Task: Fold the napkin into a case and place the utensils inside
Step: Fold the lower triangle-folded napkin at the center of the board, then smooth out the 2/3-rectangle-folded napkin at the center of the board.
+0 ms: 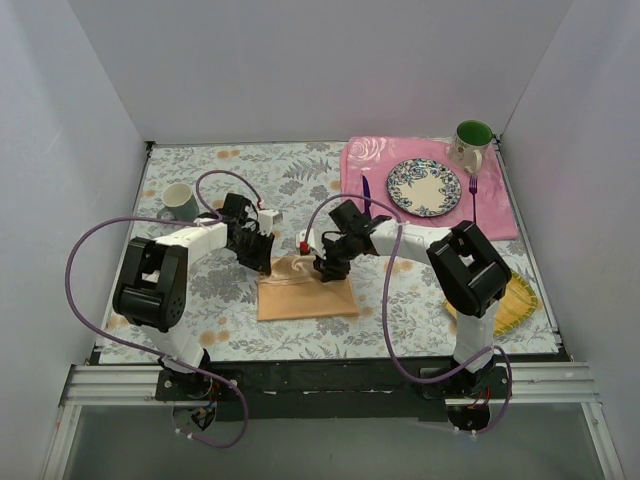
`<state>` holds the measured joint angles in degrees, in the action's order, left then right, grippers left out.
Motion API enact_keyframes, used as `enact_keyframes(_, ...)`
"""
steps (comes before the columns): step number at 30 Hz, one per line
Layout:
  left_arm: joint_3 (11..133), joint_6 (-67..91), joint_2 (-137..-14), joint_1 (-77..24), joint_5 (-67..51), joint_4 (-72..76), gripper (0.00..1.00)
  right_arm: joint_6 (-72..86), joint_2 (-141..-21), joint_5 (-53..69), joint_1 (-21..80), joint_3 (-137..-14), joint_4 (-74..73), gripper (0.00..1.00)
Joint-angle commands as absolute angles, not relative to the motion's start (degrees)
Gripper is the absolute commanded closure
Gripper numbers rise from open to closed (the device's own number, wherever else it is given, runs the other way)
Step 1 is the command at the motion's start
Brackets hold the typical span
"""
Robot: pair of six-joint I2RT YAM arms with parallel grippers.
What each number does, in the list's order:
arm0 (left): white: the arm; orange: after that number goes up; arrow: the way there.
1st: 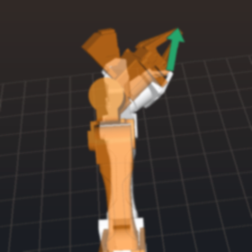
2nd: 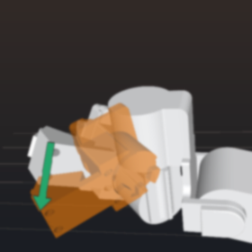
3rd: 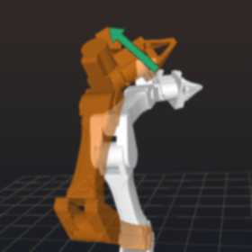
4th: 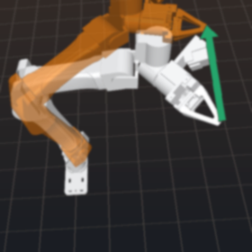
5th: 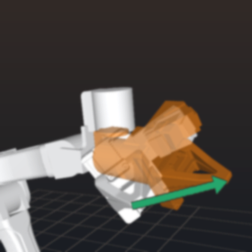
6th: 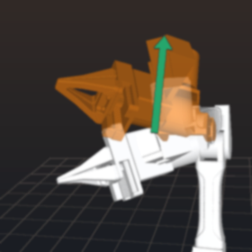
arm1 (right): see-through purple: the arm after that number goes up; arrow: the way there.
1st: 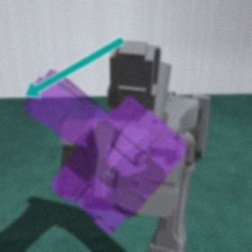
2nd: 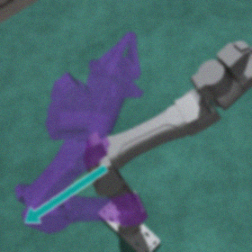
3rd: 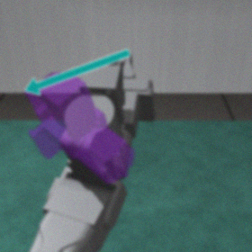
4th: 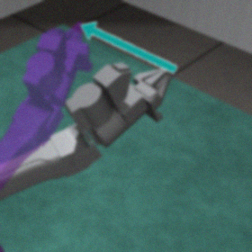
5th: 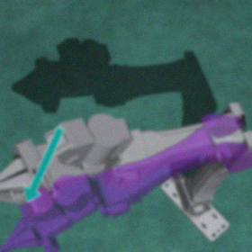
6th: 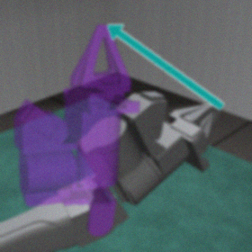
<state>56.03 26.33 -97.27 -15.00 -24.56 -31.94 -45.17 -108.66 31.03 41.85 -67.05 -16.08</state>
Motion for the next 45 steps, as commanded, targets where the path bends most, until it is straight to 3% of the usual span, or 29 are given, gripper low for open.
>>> enact_keyframes(1,57.4,25.2,-102.2,-14.7,-17.7,-27.2,0.92,-40.8,-113.7,27.7,40.9,-72.1,-18.5,0.56)
enact_keyframes(4,60.5,24.3,-105.2,-13.9,-16.4,-26.7,0.93,-39.1,-114.5,28.3,40.3,-73.6,-19.3,0.55)
enact_keyframes(10,65.3,21.5,-108.2,-12.4,-16.5,-27.3,0.94,-37.4,-114.0,30.3,37.4,-76.8,-23.5,0.41)
enact_keyframes(16,66.6,25.6,-106.2,-12.6,-20.9,-30.6,0.96,-28.4,-109.2,36.2,34.6,-80.9,-23.9,0.40)
enact_keyframes(21,65.2,27.9,-104.4,-12.6,-20.8,-30.3,0.96,-16.8,-109.3,40.0,36.9,-82.1,-19.8,0.42)
enact_keyframes(25,64.9,27.9,-105.3,-12.6,-20.9,-30.1,0.97,-6.9,-113.9,42.2,38.1,-86.0,-17.6,0.52)
enact_keyframes(30,64.5,28.7,-105.7,-12.5,-21.5,-30.1,0.99,18.3,-112.6,42.7,38.4,-75.2,0.0,0.61)
enact_keyframes(34,63.5,30.0,-105.6,-12.5,-22.4,-29.5,0.99,23.2,-115.8,42.3,38.7,-74.3,6.7,0.61)
enact_keyframes(45,65.4,34.4,-101.4,-10.4,-26.1,-31.6,0.75,22.6,-119.7,38.8,38.7,-70.2,5.4,0.60)
